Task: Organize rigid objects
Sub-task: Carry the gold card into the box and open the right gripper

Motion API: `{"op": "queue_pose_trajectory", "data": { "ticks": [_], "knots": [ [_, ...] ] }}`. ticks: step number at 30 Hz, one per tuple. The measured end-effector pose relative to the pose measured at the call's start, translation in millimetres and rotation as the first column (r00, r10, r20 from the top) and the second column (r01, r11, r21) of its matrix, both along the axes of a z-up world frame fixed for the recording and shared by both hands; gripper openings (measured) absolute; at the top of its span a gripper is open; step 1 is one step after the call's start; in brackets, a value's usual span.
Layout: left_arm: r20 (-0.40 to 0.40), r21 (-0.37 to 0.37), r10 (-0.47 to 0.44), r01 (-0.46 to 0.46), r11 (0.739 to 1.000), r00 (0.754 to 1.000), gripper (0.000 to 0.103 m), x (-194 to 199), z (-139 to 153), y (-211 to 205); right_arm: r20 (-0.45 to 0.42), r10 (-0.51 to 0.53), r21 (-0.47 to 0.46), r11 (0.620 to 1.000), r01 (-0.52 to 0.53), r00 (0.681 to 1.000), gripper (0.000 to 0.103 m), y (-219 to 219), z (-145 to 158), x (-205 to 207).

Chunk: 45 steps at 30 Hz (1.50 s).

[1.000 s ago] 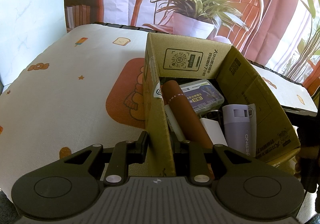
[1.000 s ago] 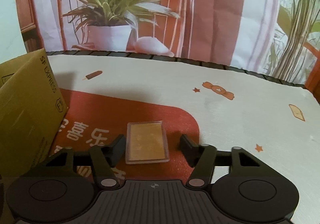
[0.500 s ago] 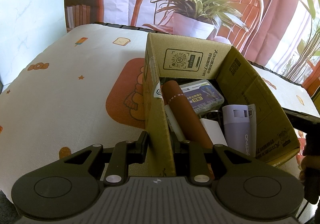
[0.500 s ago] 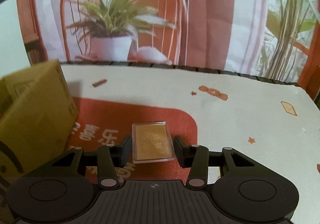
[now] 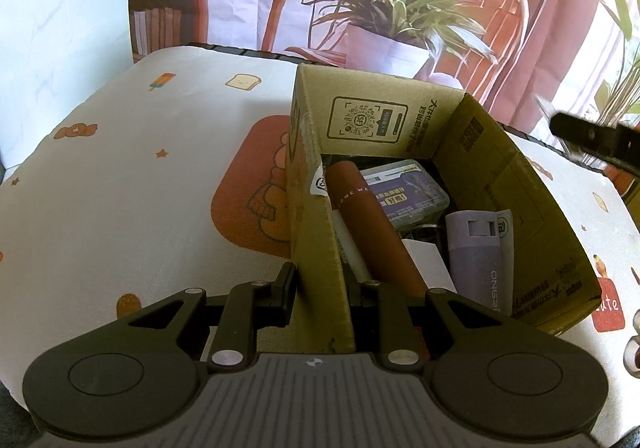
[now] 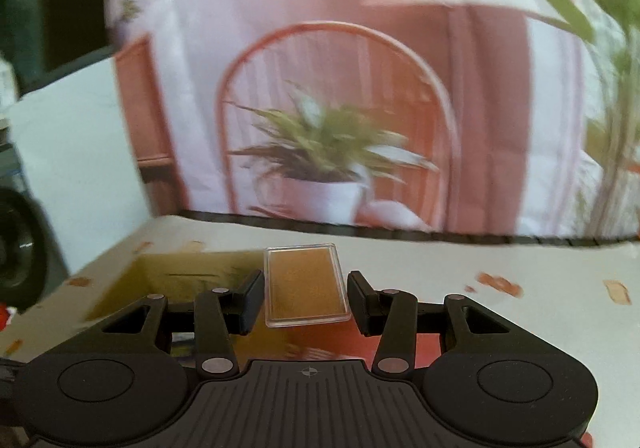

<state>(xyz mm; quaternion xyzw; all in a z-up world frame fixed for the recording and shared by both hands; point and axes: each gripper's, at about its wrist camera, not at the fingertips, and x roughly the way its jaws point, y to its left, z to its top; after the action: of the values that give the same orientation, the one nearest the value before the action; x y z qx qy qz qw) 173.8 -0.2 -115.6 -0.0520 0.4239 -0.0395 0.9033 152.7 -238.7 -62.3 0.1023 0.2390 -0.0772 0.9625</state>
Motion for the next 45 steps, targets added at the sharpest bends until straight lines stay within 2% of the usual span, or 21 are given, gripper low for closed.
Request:
{"op": "queue_pose_trajectory", "data": {
  "ticks": [10,18,27,37,45],
  "knots": [
    [0.000,0.000,0.000,0.000,1.000,1.000,0.022,-0.1,0.0,0.3,-0.080,0.194,-0.012,0.981,-0.196,0.978,0.042,50.9,-5.7,31.1],
    [0.000,-0.003,0.000,0.000,1.000,1.000,0.023,0.3,-0.2,0.3,-0.156,0.259,-0.023,0.964,-0.266,0.953,0.042,70.9,-18.9,51.1],
    [0.001,-0.004,-0.005,0.005,1.000,1.000,0.023,1.5,-1.4,0.1,-0.210,0.261,-0.008,0.963,-0.268,0.942,0.042,72.0,-26.2,60.3],
    [0.000,0.000,-0.013,0.013,1.000,1.000,0.023,1.9,-1.5,0.8,-0.255,0.266,-0.040,0.958,-0.285,0.930,0.042,76.7,-25.8,64.1],
    [-0.006,0.004,-0.026,0.026,1.000,1.000,0.025,4.2,-1.1,1.0,-0.258,0.266,-0.016,0.960,-0.279,0.929,0.044,74.8,-25.0,64.3]
  ]
}}
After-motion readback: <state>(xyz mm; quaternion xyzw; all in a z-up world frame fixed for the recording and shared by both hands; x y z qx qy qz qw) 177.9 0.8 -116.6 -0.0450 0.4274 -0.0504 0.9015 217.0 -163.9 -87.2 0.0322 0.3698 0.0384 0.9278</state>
